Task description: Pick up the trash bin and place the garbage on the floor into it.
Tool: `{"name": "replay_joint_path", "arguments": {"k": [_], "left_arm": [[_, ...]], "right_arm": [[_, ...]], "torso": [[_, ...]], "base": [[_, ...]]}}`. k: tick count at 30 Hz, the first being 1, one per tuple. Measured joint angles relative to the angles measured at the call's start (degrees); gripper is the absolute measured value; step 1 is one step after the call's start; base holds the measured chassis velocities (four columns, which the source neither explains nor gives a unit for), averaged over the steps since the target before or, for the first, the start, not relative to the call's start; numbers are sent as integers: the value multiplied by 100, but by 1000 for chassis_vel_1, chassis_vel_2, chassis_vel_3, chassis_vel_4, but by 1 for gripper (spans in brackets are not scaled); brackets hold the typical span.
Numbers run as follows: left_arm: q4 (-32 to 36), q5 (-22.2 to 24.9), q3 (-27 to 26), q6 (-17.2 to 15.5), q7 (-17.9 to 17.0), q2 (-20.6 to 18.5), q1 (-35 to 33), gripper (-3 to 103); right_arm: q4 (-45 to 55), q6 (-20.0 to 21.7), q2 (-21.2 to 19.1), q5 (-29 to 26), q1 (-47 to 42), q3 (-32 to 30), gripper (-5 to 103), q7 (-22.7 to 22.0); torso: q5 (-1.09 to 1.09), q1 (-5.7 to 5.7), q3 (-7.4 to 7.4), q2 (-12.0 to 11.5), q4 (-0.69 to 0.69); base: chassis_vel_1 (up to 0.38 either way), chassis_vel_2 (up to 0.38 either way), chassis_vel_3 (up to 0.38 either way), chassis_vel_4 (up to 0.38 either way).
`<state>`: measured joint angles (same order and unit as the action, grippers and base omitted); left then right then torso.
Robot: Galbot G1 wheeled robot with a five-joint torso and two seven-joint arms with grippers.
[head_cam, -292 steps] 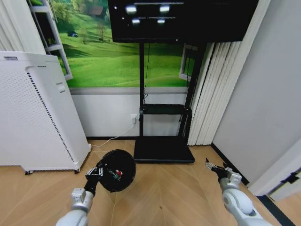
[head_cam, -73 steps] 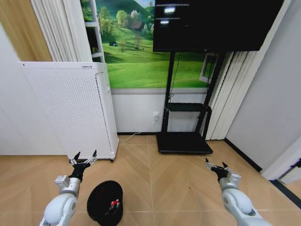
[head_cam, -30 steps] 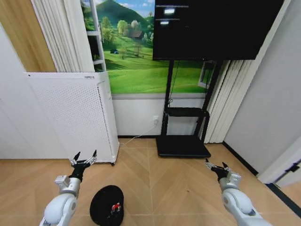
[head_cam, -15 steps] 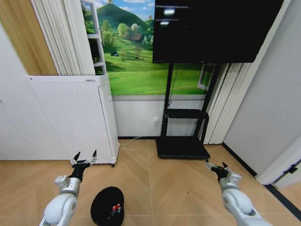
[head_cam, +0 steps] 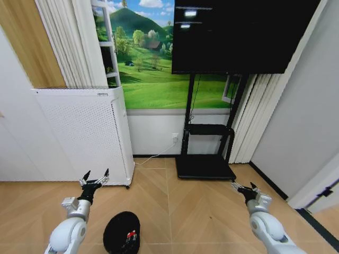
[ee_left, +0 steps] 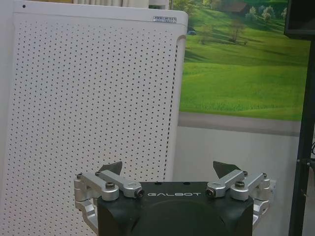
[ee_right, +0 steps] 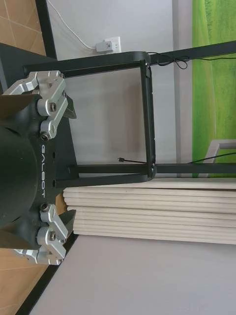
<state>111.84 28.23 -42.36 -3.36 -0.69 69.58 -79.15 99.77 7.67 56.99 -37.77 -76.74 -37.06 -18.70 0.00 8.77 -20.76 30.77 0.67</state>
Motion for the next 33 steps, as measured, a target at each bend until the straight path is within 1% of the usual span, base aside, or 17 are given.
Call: {"name": "replay_joint_path", "arguments": {"k": [8, 14, 18, 19, 25, 33], "left_arm": [[0, 0, 0, 0, 0, 0, 0, 100], [0, 0, 0, 0, 0, 0, 0, 100], [0, 0, 0, 0, 0, 0, 0, 100], [0, 0, 0, 0, 0, 0, 0, 100], [0, 0, 0, 0, 0, 0, 0, 100], [0, 0, 0, 0, 0, 0, 0, 100]], "right_arm": [[0, 0, 0, 0, 0, 0, 100, 0], [0, 0, 0, 0, 0, 0, 100, 0], [0, 0, 0, 0, 0, 0, 100, 0], [0, 0, 0, 0, 0, 0, 100, 0], [0, 0, 0, 0, 0, 0, 100, 0], [0, 0, 0, 0, 0, 0, 100, 0]], "torso": [[0, 67, -104, 171, 0], [0, 140, -218, 358, 0], [0, 163, -247, 412, 0], [0, 186, -275, 462, 0], [0, 210, -303, 509, 0], [0, 208, -297, 498, 0]], "base": [[0, 0, 0, 0], [0, 0, 0, 0], [0, 0, 0, 0], [0, 0, 0, 0], [0, 0, 0, 0], [0, 0, 0, 0]]}}
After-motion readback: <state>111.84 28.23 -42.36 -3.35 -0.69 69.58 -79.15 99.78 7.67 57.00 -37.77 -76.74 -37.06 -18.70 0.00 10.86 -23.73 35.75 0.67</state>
